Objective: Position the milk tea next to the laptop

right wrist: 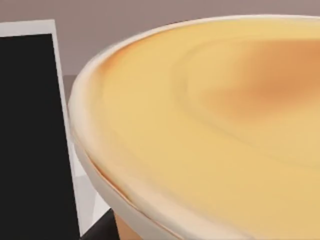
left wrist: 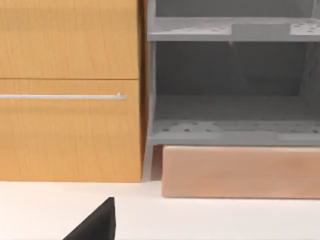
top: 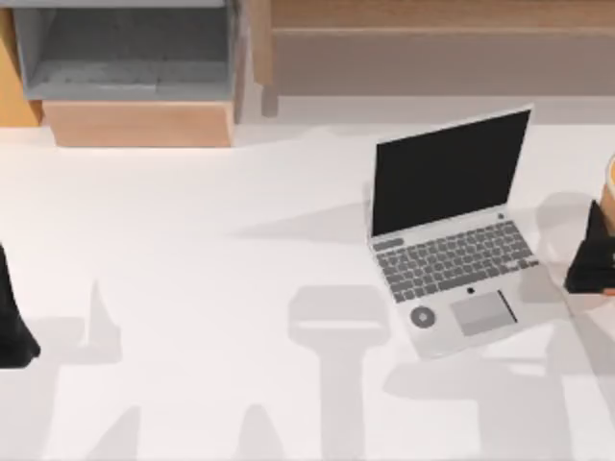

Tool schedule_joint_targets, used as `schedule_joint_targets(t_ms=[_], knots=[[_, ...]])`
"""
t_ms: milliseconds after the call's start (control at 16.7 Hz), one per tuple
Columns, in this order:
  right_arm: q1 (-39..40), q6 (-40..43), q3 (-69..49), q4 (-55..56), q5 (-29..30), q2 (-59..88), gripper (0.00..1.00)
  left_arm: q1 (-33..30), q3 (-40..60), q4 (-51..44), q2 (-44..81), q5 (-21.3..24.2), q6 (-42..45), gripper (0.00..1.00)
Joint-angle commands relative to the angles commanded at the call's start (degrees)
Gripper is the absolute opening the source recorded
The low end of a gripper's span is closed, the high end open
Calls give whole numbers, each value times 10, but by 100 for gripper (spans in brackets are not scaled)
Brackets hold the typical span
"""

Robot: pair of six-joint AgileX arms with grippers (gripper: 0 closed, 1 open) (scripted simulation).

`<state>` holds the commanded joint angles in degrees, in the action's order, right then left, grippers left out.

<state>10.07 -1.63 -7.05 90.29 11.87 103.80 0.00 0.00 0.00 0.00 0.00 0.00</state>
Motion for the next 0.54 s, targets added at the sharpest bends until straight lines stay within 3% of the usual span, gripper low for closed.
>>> schedule_joint_targets(t_ms=[180,540], knots=[[0,0,0,0,0,0,98,0,0,0,0,0,0,100],[0,0,0,0,0,0,100,0,0,0,0,0,0,100]])
